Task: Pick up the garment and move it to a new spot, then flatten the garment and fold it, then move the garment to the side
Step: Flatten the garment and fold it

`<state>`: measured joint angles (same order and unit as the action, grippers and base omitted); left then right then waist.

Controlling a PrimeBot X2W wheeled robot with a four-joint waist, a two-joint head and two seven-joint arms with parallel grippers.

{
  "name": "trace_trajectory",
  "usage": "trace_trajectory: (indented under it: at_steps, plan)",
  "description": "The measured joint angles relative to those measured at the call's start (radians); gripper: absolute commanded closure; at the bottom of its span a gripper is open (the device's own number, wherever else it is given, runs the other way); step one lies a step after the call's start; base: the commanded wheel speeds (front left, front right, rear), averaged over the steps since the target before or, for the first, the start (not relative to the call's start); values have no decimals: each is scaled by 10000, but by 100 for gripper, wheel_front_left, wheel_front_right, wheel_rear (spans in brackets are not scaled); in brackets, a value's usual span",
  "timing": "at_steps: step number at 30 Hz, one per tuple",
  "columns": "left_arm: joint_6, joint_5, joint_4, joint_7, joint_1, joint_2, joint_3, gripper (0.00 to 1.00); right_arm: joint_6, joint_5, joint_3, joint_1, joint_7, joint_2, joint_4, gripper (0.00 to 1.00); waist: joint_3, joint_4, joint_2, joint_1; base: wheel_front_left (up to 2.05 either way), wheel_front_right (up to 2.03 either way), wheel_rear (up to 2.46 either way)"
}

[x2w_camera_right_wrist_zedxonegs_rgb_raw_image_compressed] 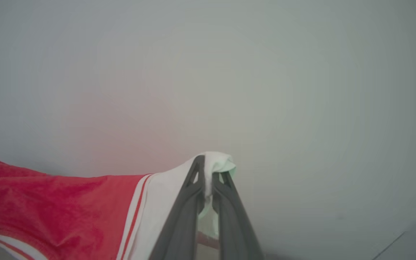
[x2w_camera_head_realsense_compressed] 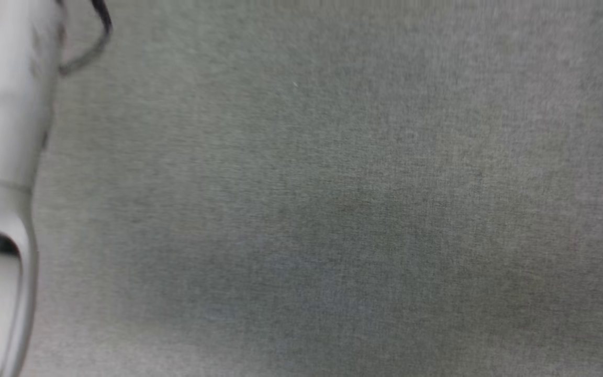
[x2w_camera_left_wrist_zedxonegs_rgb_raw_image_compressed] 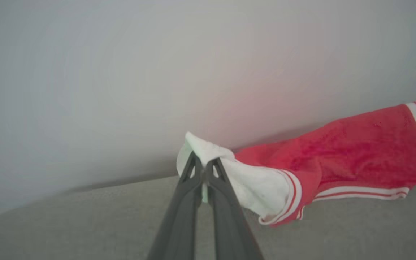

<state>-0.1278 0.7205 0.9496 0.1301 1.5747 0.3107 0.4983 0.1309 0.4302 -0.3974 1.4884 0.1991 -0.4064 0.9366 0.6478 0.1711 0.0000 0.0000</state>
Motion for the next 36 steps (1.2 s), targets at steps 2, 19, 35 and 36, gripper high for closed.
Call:
trace_trajectory:
  at_steps: [2, 19, 35, 36]
  plan:
    - [-2, 38, -328, 276, -649, 184, 286, 100, 0, 462, -81, -610, -236, -215, -219, 100, -323, 63, 0, 0, 0, 0, 0]
    - [1229, 1118, -5461, 1712, -7690, 2817, 453, 100, 0, 3764, -851, -7000, -3960, -2107, -3756, 100, -3722, -125, 0, 0, 0, 0, 0]
    - [4782, 2489, -12429, 2784, -14496, 5486, -408, 100, 0, 5143, 391, -13054, -6809, -3707, -7831, 100, -5723, -556, 0, 0, 0, 0, 0]
    - [4924, 2500, -12646, 2752, -14817, 5586, -428, 100, 0, 5189, 573, -13397, -6932, -3714, -8006, 100, -5730, -576, 0, 0, 0, 0, 0]
